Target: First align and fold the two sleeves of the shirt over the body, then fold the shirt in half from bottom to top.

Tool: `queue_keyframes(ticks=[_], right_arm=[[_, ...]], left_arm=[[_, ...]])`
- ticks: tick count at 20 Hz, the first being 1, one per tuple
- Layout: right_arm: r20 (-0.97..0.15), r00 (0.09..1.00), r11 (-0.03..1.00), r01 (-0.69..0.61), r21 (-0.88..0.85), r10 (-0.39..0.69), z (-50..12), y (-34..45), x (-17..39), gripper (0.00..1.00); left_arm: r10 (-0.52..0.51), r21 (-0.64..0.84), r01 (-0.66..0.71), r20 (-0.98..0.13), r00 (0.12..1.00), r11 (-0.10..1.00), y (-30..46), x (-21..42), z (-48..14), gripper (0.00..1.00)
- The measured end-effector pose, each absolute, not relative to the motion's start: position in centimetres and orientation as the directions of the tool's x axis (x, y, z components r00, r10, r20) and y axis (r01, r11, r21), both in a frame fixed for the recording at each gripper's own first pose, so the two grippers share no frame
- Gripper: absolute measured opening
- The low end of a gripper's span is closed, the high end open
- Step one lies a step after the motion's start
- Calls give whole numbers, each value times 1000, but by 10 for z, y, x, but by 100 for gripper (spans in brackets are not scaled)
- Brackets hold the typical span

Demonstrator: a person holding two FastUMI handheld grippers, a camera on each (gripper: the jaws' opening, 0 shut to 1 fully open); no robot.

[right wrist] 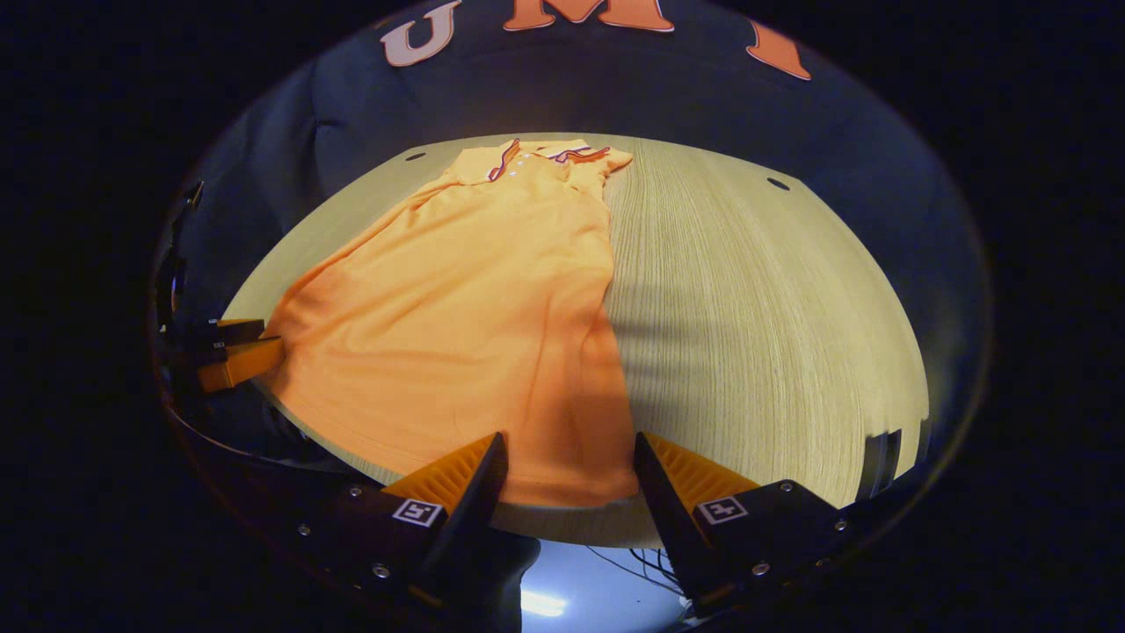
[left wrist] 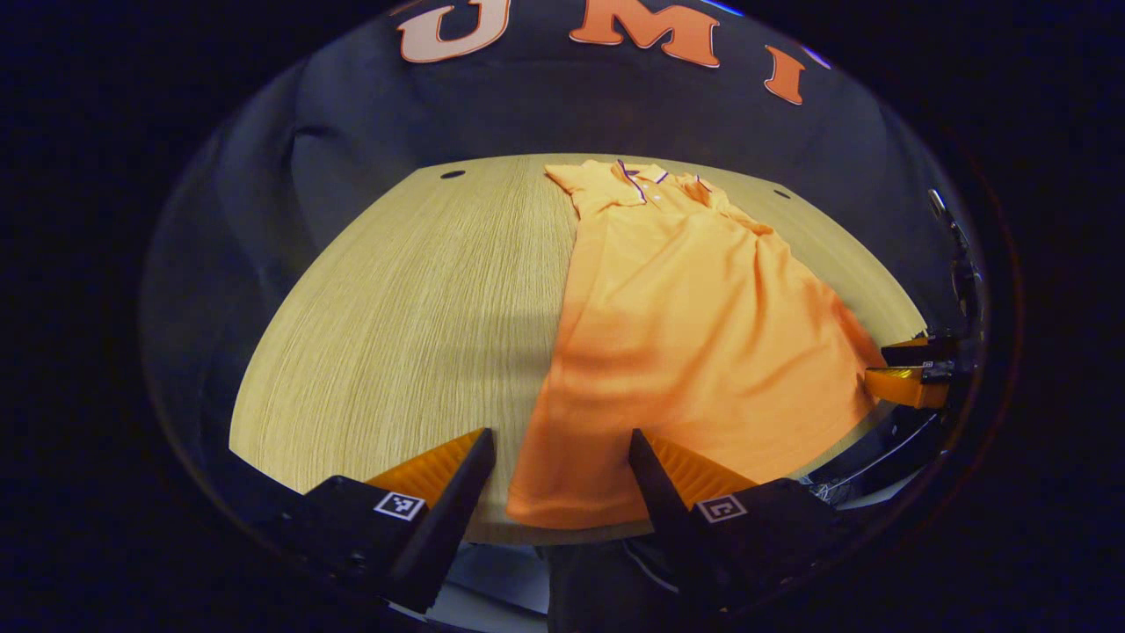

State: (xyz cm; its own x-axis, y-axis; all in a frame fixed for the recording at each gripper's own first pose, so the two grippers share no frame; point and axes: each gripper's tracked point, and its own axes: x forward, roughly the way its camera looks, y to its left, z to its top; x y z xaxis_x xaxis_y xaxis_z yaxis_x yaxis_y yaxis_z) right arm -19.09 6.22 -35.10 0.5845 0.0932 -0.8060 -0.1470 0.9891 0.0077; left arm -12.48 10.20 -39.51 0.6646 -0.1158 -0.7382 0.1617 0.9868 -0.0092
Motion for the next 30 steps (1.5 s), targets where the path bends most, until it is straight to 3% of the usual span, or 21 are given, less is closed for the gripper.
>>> queue_keyframes(ticks=[1, 3, 4, 5, 6, 7, 8, 9, 15, 16, 17, 23, 30], right_arm=[[-807, 583, 989, -148, 10, 96, -351, 65, -191, 88], [-816, 571, 989, -146, 10, 93, -350, 69, -190, 74], [-816, 572, 993, -121, 10, 78, -350, 68, -188, 59], [-816, 573, 995, -97, 19, 72, -350, 70, -186, 49], [-815, 575, 996, -86, 20, 66, -349, 72, -185, 30], [-816, 574, 996, -83, 20, 64, -350, 73, -186, 23], [-820, 568, 996, -89, 27, 73, -350, 75, -186, 18], [-824, 560, 995, -97, 40, 88, -348, 77, -189, 18], [-842, 520, 988, -28, 150, 142, -348, 78, -186, 17], [-843, 515, 984, -3, 180, 156, -346, 79, -189, 1], [-847, 503, 980, -5, 198, 173, -348, 84, -191, 1], [-832, 519, 968, 37, 249, 194, -332, 81, -174, 1], [-765, 601, 961, -22, 274, 232, -291, 69, -132, 1]], left_arm=[[-116, -9, 159, -728, 676, 987, 102, -123, -393, 96], [-136, -20, 176, -721, 679, 984, 97, -123, -393, 91], [-149, -22, 193, -722, 675, 981, 90, -121, -396, 73], [-162, -24, 210, -724, 670, 977, 84, -121, -394, 65], [-180, -33, 228, -725, 665, 973, 79, -119, -394, 50], [-186, -37, 233, -728, 660, 972, 75, -120, -395, 40], [-187, -39, 233, -730, 658, 972, 74, -121, -394, 20], [-179, -35, 228, -739, 650, 973, 73, -119, -394, 13], [-193, -111, 177, -805, 561, 978, 69, -117, -396, 10], [-166, -88, 165, -817, 552, 982, 74, -117, -399, 10], [-163, -86, 164, -823, 544, 983, 70, -115, -399, 1], [-201, -123, 175, -810, 551, 977, 59, -99, -366, 1], [-214, -126, 185, -767, 604, 975, 50, -63, -331, 1]])
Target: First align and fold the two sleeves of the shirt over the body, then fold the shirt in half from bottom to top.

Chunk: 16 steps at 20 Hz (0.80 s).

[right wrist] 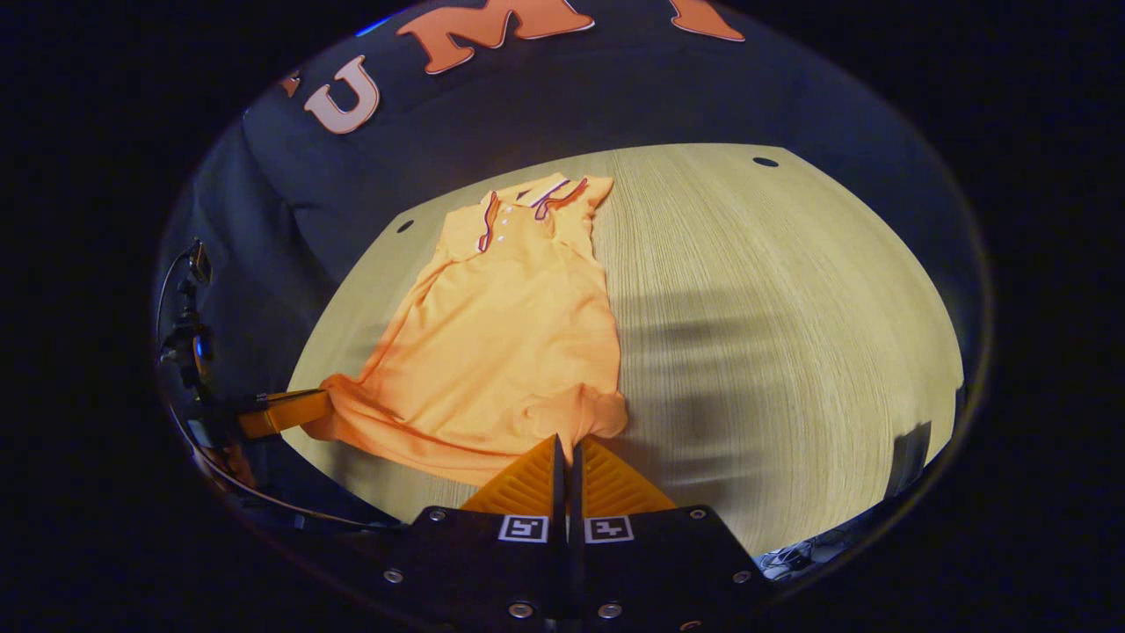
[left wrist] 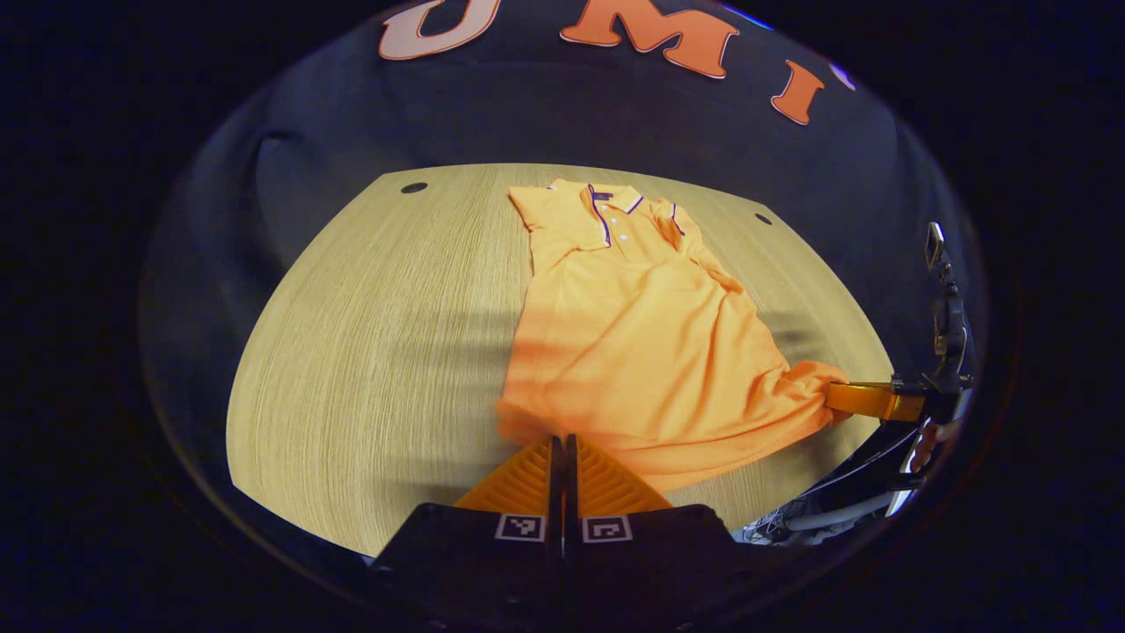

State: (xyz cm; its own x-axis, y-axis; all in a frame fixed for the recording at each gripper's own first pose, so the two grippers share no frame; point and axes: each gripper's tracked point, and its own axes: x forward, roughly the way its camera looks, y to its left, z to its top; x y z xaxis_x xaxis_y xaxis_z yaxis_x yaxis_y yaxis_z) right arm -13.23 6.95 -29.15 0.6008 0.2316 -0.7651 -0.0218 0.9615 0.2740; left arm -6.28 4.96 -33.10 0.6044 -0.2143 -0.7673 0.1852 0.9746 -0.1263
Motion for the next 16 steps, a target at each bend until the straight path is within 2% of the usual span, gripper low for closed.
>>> queue_keyframes(ticks=[9, 16], right_arm=[[-744, 625, 962, -42, 271, 237, -270, 71, -96, 1], [-745, 631, 965, -21, 263, 217, -257, 72, -52, 1]], left_arm=[[-239, -109, 238, -740, 628, 965, 39, -22, -304, 1], [-269, -123, 263, -716, 644, 957, 37, 39, -293, 1]])
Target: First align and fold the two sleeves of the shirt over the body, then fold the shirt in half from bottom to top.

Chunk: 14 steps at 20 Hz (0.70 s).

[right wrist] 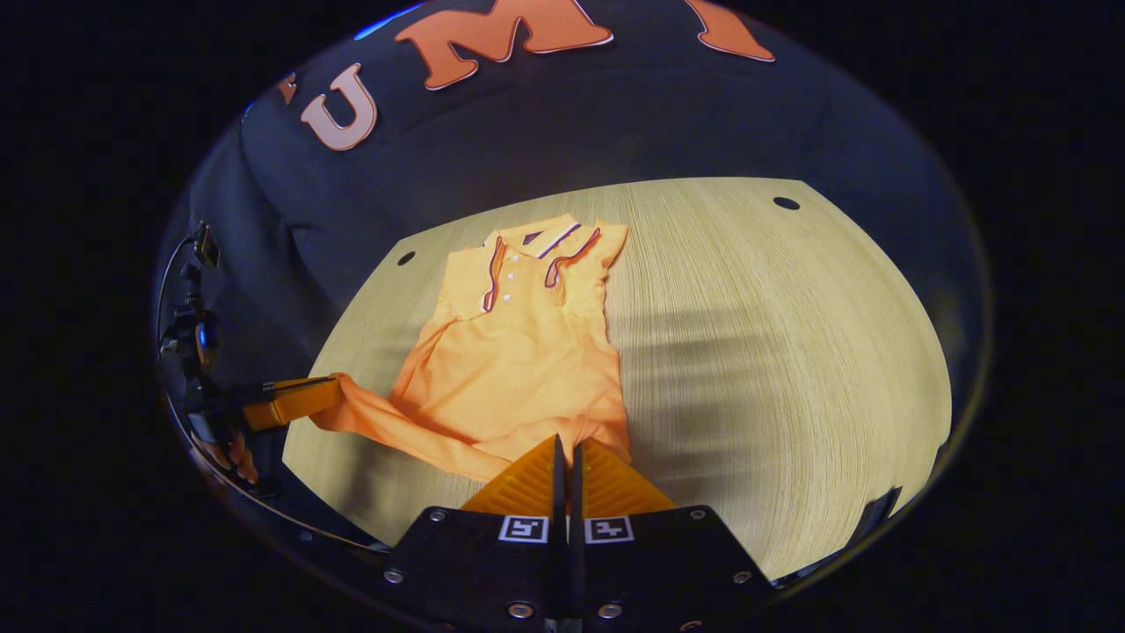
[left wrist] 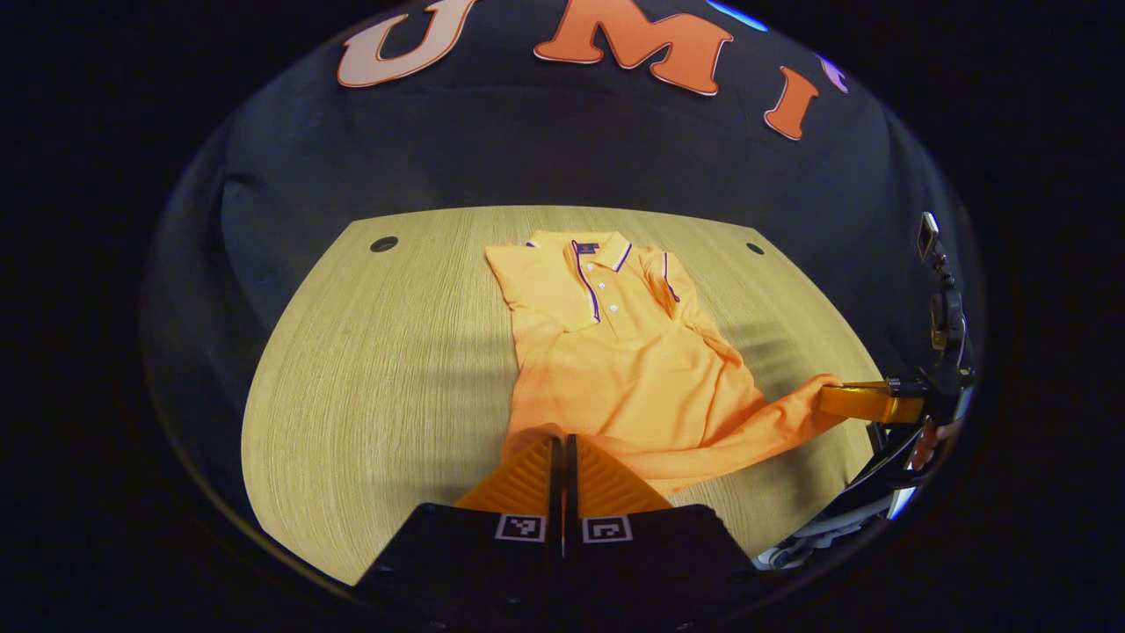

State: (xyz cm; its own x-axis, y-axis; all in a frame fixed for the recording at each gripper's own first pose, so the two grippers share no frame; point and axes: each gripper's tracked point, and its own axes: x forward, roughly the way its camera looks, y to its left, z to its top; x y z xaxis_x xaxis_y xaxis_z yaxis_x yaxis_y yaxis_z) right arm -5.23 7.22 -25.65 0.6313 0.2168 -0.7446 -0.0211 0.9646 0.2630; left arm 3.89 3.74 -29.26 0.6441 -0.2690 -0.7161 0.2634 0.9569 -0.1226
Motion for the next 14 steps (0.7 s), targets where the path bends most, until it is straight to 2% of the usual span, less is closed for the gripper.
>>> queue_keyframes(ticks=[3, 10, 14], right_arm=[[-746, 637, 967, -3, 253, 197, -254, 72, -26, 1], [-755, 635, 970, 37, 241, 164, -253, 70, 28, 1], [-758, 635, 972, 43, 230, 151, -253, 64, 61, 1]], left_arm=[[-278, -116, 282, -713, 644, 952, 39, 68, -293, 1], [-291, -2, 405, -699, 653, 914, 29, 121, -295, 0], [-322, -46, 409, -697, 640, 911, 16, 154, -296, 1]])
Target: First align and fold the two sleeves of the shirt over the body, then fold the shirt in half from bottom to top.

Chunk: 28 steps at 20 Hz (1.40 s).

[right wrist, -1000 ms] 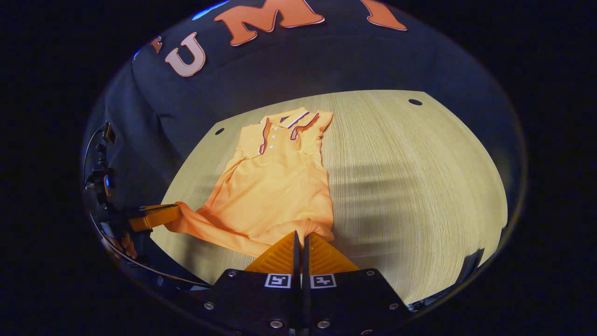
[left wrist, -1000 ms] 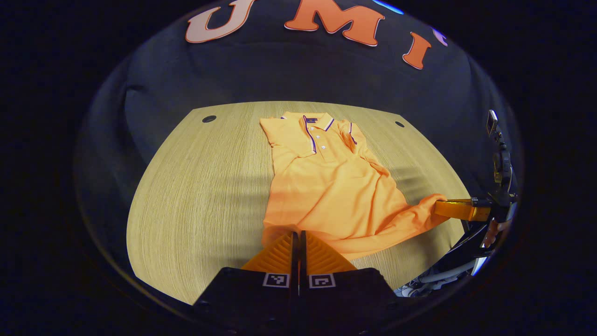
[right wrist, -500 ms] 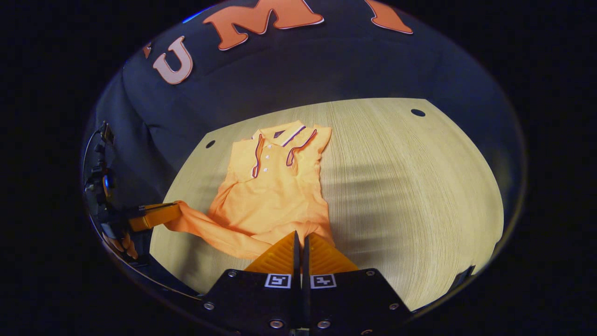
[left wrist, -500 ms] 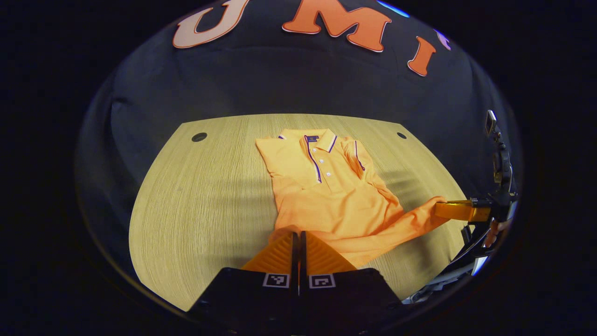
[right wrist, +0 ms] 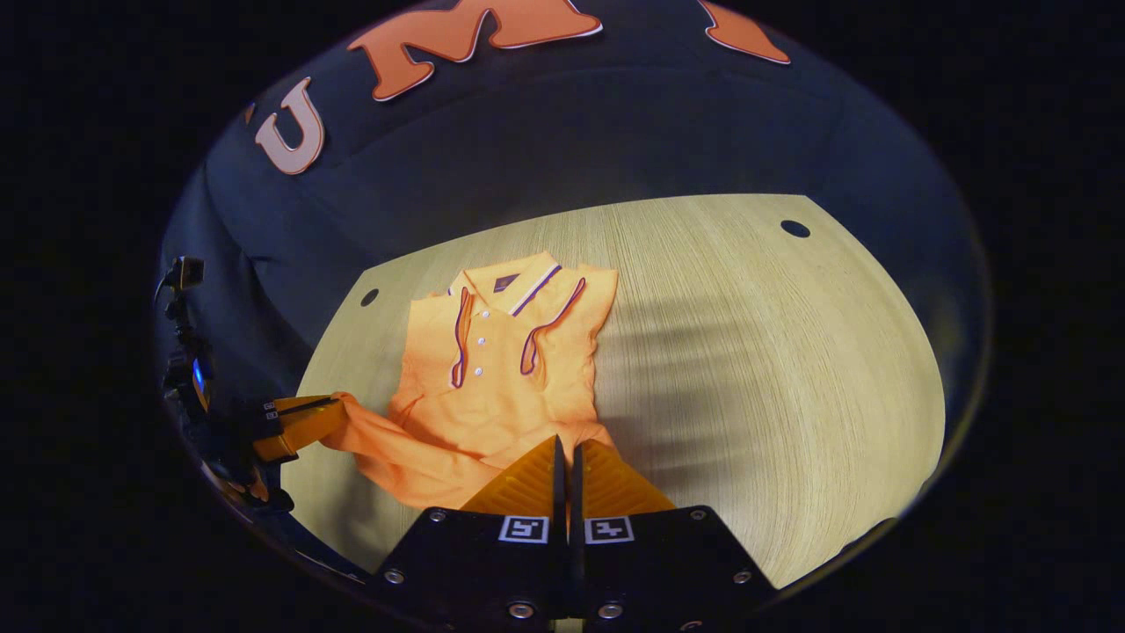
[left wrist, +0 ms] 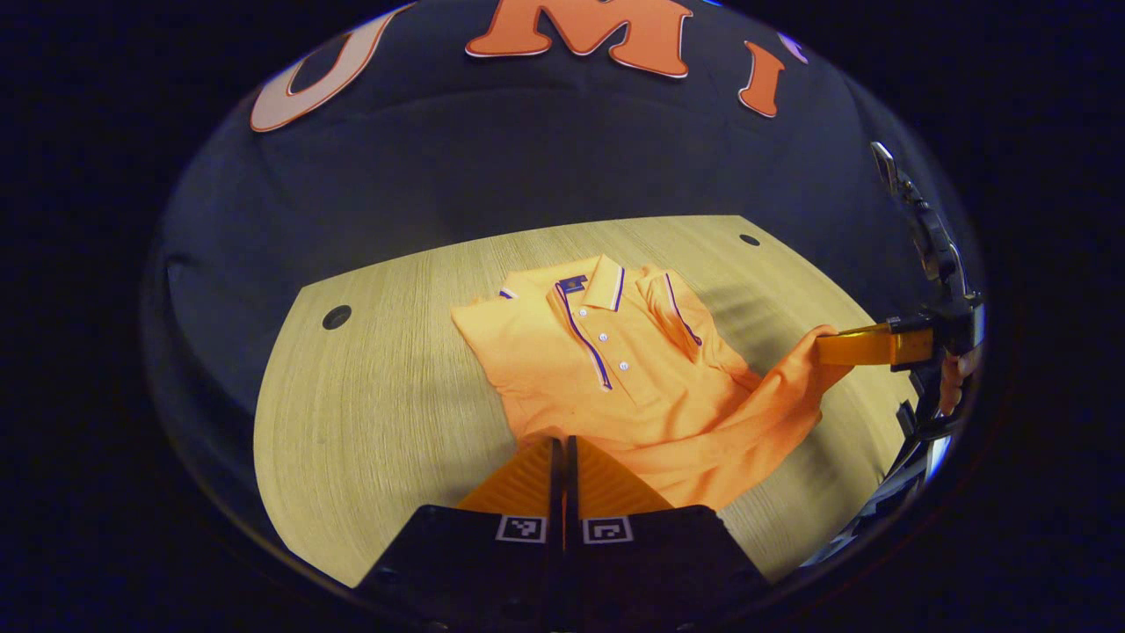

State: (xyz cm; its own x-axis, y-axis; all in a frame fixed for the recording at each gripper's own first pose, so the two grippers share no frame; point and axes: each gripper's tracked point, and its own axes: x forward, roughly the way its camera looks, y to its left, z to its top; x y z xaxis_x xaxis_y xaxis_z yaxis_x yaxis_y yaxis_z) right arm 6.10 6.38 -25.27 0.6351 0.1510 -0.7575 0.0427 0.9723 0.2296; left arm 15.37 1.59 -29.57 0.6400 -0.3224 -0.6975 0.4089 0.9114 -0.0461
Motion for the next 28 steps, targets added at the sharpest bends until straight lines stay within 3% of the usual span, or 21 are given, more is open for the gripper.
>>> queue_keyframes(ticks=[13, 28], right_arm=[[-738, 666, 981, 49, 188, 108, -249, 51, 168, 1], [-807, 585, 977, 111, 183, 85, -296, 50, 258, 1]], left_arm=[[-329, -71, 367, -622, 710, 927, 36, 284, -283, 1], [-267, -95, 274, -657, 705, 957, 71, 361, -340, 1]])
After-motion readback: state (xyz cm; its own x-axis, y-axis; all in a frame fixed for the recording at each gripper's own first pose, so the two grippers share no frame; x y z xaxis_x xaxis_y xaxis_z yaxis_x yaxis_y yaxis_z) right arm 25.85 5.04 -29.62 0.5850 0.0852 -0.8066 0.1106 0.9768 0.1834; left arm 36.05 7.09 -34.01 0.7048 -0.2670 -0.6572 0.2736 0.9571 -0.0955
